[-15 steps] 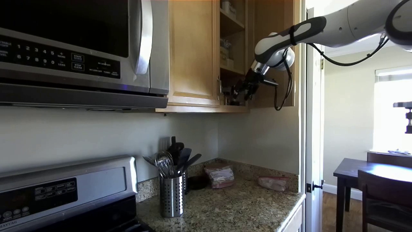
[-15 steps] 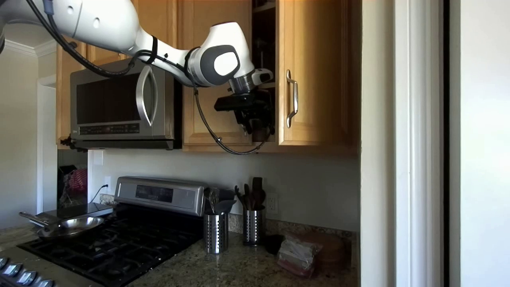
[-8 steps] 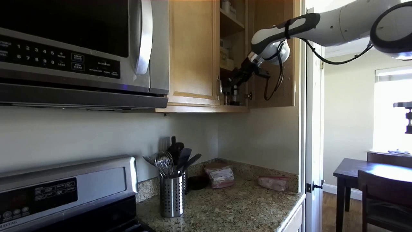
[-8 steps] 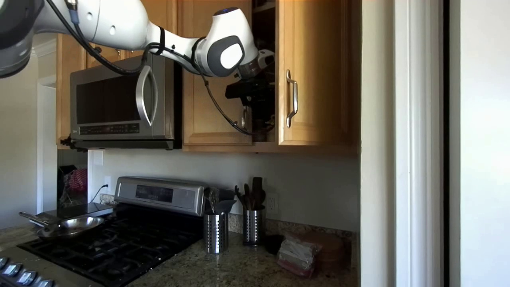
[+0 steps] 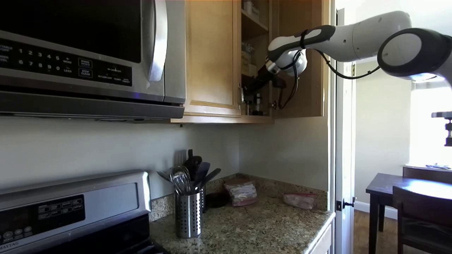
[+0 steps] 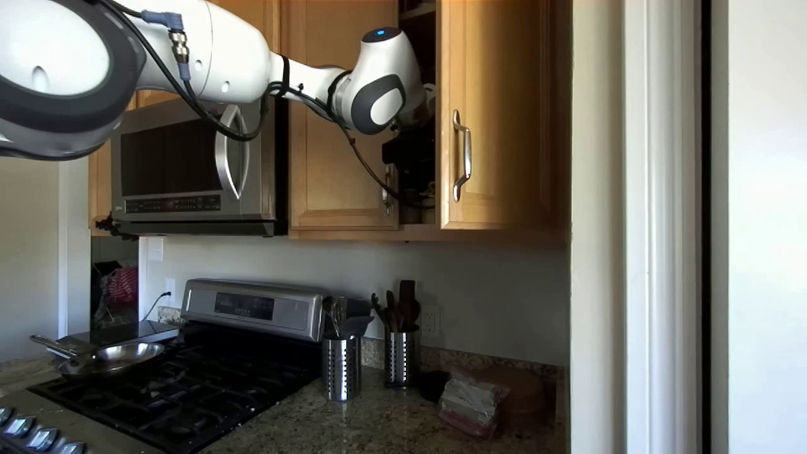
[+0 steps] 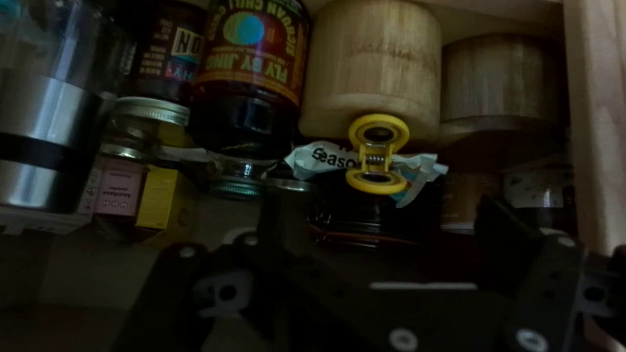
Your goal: Open the cupboard, take an object from it and place it on the counter then close the cupboard
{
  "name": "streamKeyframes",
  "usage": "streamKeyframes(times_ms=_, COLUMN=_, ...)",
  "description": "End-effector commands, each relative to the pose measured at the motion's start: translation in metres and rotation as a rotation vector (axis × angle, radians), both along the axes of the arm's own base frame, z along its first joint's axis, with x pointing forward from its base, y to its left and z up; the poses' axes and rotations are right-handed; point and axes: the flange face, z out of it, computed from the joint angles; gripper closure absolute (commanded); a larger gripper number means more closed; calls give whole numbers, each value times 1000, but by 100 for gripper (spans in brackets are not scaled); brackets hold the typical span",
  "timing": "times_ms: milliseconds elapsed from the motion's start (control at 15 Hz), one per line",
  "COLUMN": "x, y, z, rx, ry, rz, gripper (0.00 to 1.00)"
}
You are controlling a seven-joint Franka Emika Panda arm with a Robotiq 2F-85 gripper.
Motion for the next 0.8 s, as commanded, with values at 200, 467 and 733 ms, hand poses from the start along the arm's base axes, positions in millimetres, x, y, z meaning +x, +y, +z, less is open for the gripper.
streamKeyframes(times_ms=200, x=9, y=-16, z=23, rx=-108, ry=-93, rz=67, gripper=0)
streamKeyframes(times_ms=467, x=8, y=-10, z=29, rx=-189, ry=-85, rz=134, gripper=0)
streamKeyframes(times_ms=733, x=13, y=-12, z=17, rx=-262, ry=-75, rz=160, gripper=0)
